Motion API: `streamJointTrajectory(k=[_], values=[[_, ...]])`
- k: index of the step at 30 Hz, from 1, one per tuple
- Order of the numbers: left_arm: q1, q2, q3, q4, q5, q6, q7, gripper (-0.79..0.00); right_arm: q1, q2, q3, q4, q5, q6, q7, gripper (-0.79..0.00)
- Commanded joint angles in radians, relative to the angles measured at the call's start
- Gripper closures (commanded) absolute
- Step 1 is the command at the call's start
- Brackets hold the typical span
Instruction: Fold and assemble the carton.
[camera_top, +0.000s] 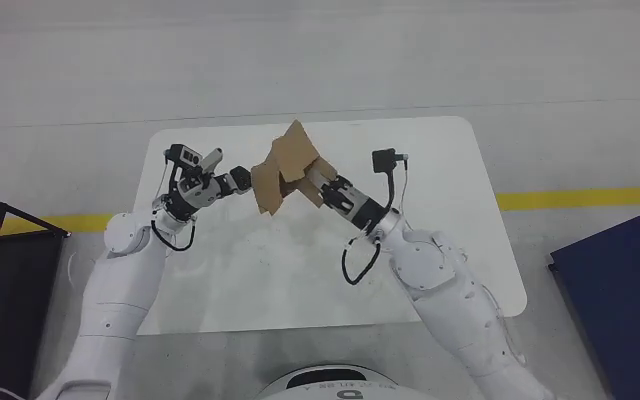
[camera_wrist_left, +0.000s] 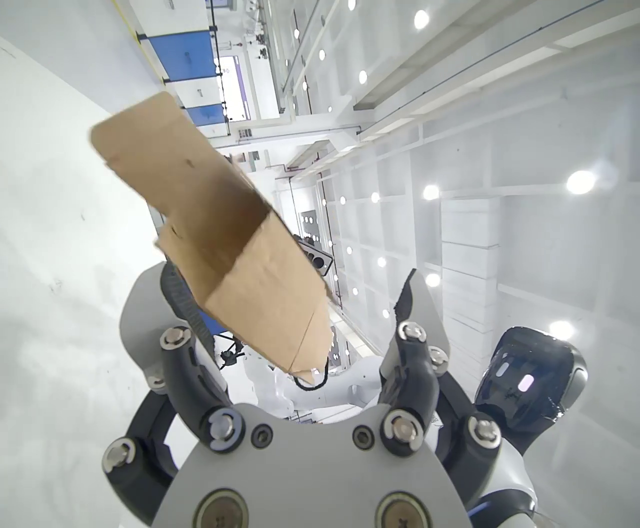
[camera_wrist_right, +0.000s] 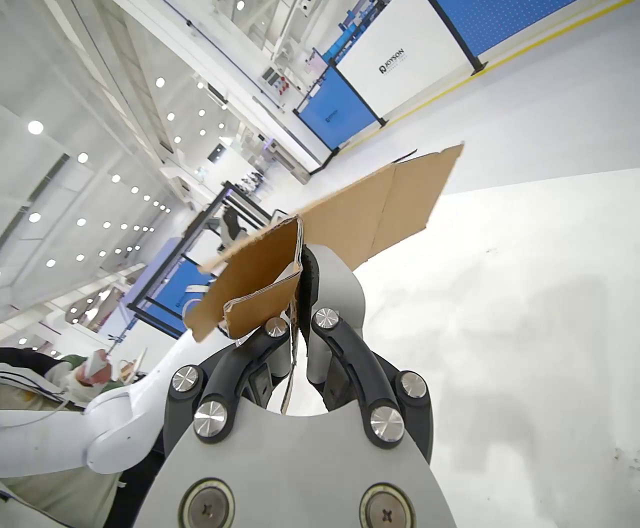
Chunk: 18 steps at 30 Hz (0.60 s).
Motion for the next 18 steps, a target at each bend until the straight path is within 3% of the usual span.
streamJointTrajectory(k=[1, 12, 15, 18], values=[[0.003, 0.003, -0.019, 0.010, -0.009, 0.000, 0.005, -0.785, -0.008, 0.002, 0.014, -0.007, 0.036, -0.009, 0.011, 0.000], [0.005, 0.002, -0.026, 0.000, -0.028, 0.013, 0.037, -0.785, -0.011, 0.001, 0.010, -0.008, 0.049, -0.013, 0.012, 0.000], [0.010, 0.001, -0.048, -0.023, -0.094, 0.028, 0.028, -0.785, -0.021, -0.002, -0.006, -0.001, 0.160, -0.071, 0.031, 0.000], [-0.003, 0.004, -0.062, -0.027, -0.133, 0.057, -0.052, -0.785, -0.019, -0.003, -0.012, 0.024, 0.321, -0.135, 0.086, 0.000]])
